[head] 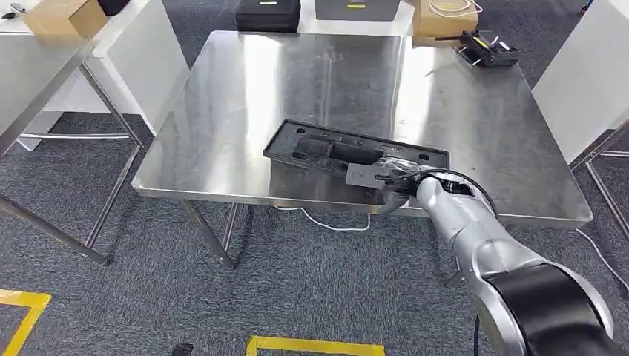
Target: Take the parts from the cabinet and place them on the table.
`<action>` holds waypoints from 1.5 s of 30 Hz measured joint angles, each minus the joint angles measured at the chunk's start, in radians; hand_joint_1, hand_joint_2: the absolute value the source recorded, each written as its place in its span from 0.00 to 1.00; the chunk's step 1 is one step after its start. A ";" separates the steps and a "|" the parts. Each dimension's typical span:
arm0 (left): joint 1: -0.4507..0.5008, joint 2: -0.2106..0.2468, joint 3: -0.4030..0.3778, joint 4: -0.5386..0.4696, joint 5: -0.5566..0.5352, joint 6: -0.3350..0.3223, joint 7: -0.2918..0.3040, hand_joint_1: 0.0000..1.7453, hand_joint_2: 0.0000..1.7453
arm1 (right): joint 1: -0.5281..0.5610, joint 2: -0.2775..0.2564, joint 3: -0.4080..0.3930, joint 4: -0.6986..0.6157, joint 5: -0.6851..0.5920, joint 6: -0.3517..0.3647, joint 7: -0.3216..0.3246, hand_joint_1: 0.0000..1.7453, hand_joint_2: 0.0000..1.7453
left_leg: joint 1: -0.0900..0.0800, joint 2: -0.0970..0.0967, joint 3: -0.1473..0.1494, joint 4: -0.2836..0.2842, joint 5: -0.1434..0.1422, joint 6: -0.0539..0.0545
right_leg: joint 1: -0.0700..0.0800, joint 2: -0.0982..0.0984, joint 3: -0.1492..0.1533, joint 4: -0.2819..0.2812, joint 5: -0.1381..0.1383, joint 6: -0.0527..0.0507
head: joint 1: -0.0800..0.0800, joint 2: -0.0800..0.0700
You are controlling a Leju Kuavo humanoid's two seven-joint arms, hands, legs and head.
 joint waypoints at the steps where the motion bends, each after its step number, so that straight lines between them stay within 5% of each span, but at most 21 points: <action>1: 0.000 0.000 0.000 0.000 0.000 0.000 0.000 0.00 0.00 | 0.000 0.000 0.000 0.000 0.000 0.001 -0.001 0.00 1.00 | 0.000 0.000 0.022 -0.027 0.024 0.002 | 0.000 0.000 -0.008 0.003 0.005 0.001 | 0.000 0.000; 3: -0.001 0.000 0.001 0.000 0.000 0.000 -0.003 0.00 0.00 | 0.000 -0.002 0.000 0.000 0.000 0.001 -0.006 0.00 1.00 | 0.000 0.000 0.132 -0.185 0.090 0.013 | 0.002 0.002 -0.020 0.008 0.013 0.007 | 0.000 0.000; 5: -0.003 0.001 0.003 0.000 0.000 -0.001 -0.005 0.00 0.00 | -0.001 -0.005 0.000 0.000 0.006 0.000 -0.006 0.00 1.00 | -0.006 -0.002 0.216 -0.313 0.077 0.026 | 0.010 0.002 -0.027 0.010 0.022 0.020 | 0.001 0.000; 6: -0.004 0.001 0.005 0.000 0.000 -0.001 -0.005 0.00 0.00 | -0.001 -0.006 0.001 0.000 0.009 0.000 -0.003 0.00 0.00 | -0.009 -0.003 0.215 -0.319 0.078 0.026 | 0.007 0.001 -0.028 0.009 0.026 0.026 | 0.003 0.000; 10: -0.005 -0.003 0.008 0.000 0.000 0.000 -0.006 0.00 0.00 | -0.005 -0.014 0.008 0.000 0.058 -0.054 0.086 0.00 0.00 | -0.004 0.001 0.204 -0.342 0.100 0.048 | 0.011 0.000 -0.044 0.013 0.039 0.051 | 0.002 0.000; 11: -0.007 -0.004 0.010 0.000 0.000 0.000 -0.008 0.00 0.00 | -0.020 -0.022 0.012 0.000 0.075 -0.075 0.121 0.00 0.00 | -0.007 0.005 0.182 -0.341 0.118 0.063 | 0.010 0.003 -0.080 0.076 -0.029 0.035 | 0.008 0.000; 14: -0.006 -0.005 0.016 0.000 0.000 0.000 -0.010 0.00 0.00 | -0.037 -0.032 0.013 0.000 0.079 -0.088 0.140 0.00 0.00 | -0.010 0.005 0.149 -0.340 0.143 0.065 | 0.006 0.004 -0.141 0.278 -0.138 0.028 | 0.011 0.000; 17: -0.006 -0.007 0.020 0.000 0.000 0.000 -0.011 0.00 0.00 | -0.039 -0.036 0.013 0.000 0.076 -0.111 0.156 0.00 0.00 | -0.010 0.006 0.119 -0.339 0.168 0.061 | 0.005 0.004 -0.121 0.318 -0.118 0.055 | 0.014 0.000; 18: -0.006 -0.009 0.022 0.000 0.000 0.000 -0.011 0.00 0.00 | -0.044 -0.037 0.013 0.000 0.075 -0.113 0.158 0.00 1.00 | -0.010 0.006 0.109 -0.338 0.177 0.058 | 0.005 0.004 -0.077 0.259 -0.085 0.066 | 0.015 0.000; 20: -0.006 -0.011 0.023 0.000 0.000 0.000 -0.012 0.00 0.00 | -0.062 -0.037 0.013 0.000 0.075 -0.113 0.159 0.00 1.00 | -0.012 0.005 0.092 -0.335 0.193 0.049 | 0.001 0.004 0.039 0.080 -0.047 0.072 | 0.014 0.000; 21: -0.006 -0.011 0.024 0.000 0.001 0.000 -0.012 0.00 0.00 | -0.073 -0.037 0.013 -0.001 0.081 -0.124 0.167 0.00 1.00 | -0.017 0.005 0.083 -0.332 0.199 0.043 | 0.006 0.005 0.089 0.008 -0.068 0.062 | 0.016 0.000; 25: 0.001 -0.013 0.036 0.000 0.012 0.000 -0.023 0.00 0.00 | -0.148 -0.059 0.037 0.000 0.175 -0.189 0.257 0.00 1.00 | -0.020 0.001 0.056 -0.335 0.239 0.028 | 0.002 0.005 0.051 0.004 -0.053 0.027 | 0.012 0.000; 27: 0.010 -0.013 0.042 0.000 0.015 0.002 -0.032 0.00 0.00 | -0.187 -0.079 0.078 -0.005 0.289 -0.266 0.356 0.00 1.00 | -0.010 0.001 0.032 -0.278 0.146 0.015 | -0.005 0.000 0.037 0.003 -0.032 0.001 | 0.011 0.000; 29: 0.011 -0.017 0.047 0.000 0.016 0.002 -0.036 0.00 0.00 | -0.226 -0.113 0.099 -0.006 0.316 -0.343 0.386 0.00 1.00 | -0.005 0.000 -0.012 -0.118 0.034 0.004 | -0.002 -0.005 0.016 0.004 -0.014 -0.002 | 0.010 0.000; 31: 0.011 -0.019 0.050 0.000 0.015 0.000 -0.036 0.00 0.00 | -0.256 -0.132 0.106 -0.006 0.318 -0.379 0.391 0.00 1.00 | -0.001 0.001 -0.031 0.005 0.003 0.000 | -0.001 -0.005 -0.006 0.006 0.003 -0.001 | 0.010 0.000; 33: 0.010 -0.020 0.050 0.000 0.015 0.000 -0.036 0.00 0.00 | -0.267 -0.145 0.110 -0.006 0.320 -0.383 0.391 0.00 1.00 | -0.001 0.001 0.029 -0.039 0.059 0.004 | 0.000 -0.003 -0.025 0.011 0.017 0.005 | 0.010 0.000; 34: 0.009 -0.021 0.050 0.000 0.014 0.000 -0.036 0.00 0.00 | -0.270 -0.152 0.110 -0.006 0.328 -0.386 0.394 0.00 1.00 | -0.001 0.001 0.100 -0.136 0.095 0.010 | 0.000 -0.002 -0.034 0.014 0.023 0.010 | 0.010 0.000; 36: 0.006 -0.020 0.050 0.000 0.010 0.000 -0.036 0.00 0.00 | -0.285 -0.161 0.113 -0.006 0.343 -0.388 0.402 0.00 1.00 | -0.005 -0.002 0.209 -0.292 0.067 0.024 | 0.003 0.001 -0.045 0.018 0.032 0.022 | 0.010 0.000; 40: 0.006 -0.023 0.055 0.000 0.008 -0.003 -0.036 0.00 0.00 | -0.316 -0.179 0.119 -0.006 0.362 -0.389 0.398 0.00 1.00 | -0.019 -0.005 0.200 -0.318 0.087 0.045 | 0.001 -0.002 -0.052 0.009 0.065 0.054 | 0.009 0.000; 42: 0.003 -0.026 0.057 0.000 0.008 -0.003 -0.036 0.00 0.00 | -0.321 -0.194 0.120 -0.006 0.363 -0.399 0.391 0.00 1.00 | -0.011 0.003 0.182 -0.334 0.119 0.060 | 0.005 0.001 -0.082 0.047 0.010 0.044 | 0.010 0.000; 45: 0.003 -0.029 0.059 0.000 0.008 -0.002 -0.039 0.00 0.00 | -0.320 -0.214 0.121 -0.006 0.365 -0.417 0.390 0.00 1.00 | -0.014 0.001 0.136 -0.332 0.153 0.068 | 0.004 0.003 -0.147 0.267 -0.129 0.028 | 0.018 0.000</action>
